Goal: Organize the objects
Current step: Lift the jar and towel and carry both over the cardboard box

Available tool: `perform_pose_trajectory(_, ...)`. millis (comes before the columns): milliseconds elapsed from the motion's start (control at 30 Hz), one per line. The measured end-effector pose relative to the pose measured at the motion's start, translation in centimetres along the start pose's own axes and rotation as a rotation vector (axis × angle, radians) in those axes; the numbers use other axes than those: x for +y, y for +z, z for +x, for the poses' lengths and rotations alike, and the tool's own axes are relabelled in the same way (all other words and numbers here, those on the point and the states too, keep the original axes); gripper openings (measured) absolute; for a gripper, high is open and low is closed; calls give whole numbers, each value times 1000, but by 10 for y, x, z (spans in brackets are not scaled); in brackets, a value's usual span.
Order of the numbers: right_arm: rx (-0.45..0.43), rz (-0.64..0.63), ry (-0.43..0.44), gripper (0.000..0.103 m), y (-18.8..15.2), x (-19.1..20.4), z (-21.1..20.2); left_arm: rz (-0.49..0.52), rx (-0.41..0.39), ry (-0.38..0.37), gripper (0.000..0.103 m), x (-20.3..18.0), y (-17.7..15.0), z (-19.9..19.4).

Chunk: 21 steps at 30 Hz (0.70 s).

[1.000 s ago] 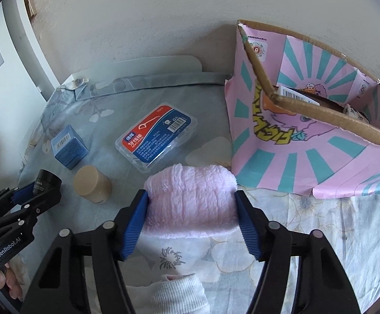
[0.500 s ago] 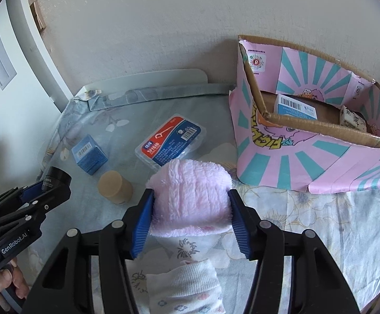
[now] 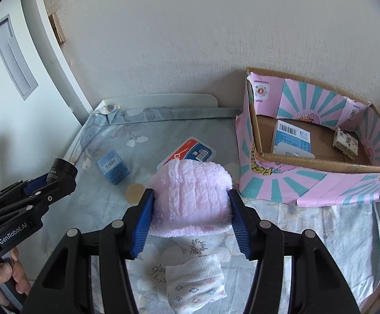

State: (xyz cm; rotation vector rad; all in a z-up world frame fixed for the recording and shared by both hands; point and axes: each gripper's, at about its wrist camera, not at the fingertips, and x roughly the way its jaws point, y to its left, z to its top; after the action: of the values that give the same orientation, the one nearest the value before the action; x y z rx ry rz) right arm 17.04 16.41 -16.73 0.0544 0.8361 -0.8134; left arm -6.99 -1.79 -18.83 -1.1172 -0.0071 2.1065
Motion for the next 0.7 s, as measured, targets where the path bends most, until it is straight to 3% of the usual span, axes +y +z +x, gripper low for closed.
perform_pose_trajectory(700, -75, -13, 72, 51, 58, -31, -78, 14, -74, -7, 36, -63, 61, -44)
